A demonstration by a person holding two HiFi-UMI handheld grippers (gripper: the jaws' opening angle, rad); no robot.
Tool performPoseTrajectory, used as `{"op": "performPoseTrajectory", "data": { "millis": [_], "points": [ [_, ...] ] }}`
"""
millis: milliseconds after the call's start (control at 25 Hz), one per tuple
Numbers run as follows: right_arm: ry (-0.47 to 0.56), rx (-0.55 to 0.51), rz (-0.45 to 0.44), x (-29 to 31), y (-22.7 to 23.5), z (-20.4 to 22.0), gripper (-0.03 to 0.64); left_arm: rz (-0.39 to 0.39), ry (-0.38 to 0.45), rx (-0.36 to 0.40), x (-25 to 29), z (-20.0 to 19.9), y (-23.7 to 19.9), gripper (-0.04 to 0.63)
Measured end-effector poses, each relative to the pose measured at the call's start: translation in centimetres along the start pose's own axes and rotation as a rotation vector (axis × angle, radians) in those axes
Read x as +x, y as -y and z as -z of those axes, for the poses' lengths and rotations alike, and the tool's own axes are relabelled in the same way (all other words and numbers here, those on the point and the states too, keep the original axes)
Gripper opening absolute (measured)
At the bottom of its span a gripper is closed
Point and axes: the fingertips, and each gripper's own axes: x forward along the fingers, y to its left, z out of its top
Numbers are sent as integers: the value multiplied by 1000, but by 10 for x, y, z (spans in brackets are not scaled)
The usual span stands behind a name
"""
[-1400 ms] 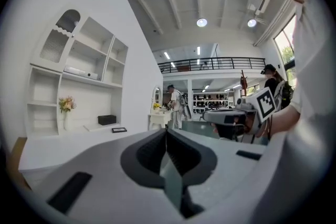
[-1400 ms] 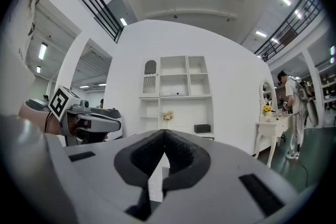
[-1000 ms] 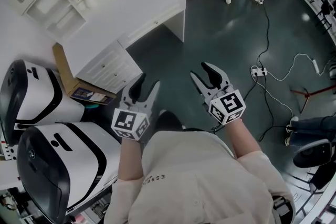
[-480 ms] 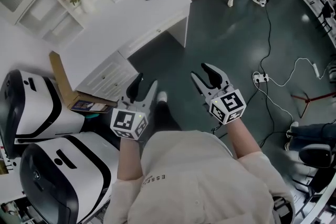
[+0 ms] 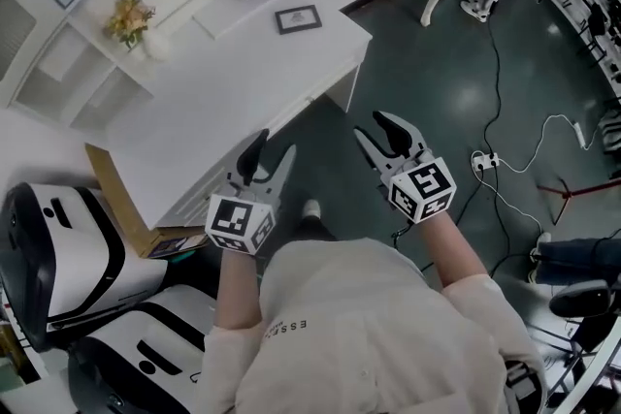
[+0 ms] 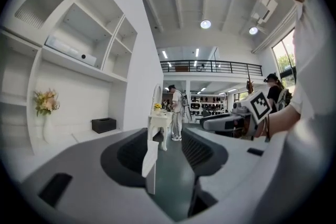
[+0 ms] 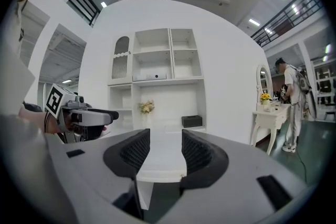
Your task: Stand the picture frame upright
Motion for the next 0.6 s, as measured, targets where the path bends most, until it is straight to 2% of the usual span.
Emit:
{"op": "performPoseTrajectory", "data": {
  "millis": [240,600],
  "points": [
    [-3,38,44,89,28,-22,190,36,1,2,47,-17,-78,184],
    [-82,68,36,169,68,-9,190,13,-74,-43,103,4,-143,184]
  ]
}}
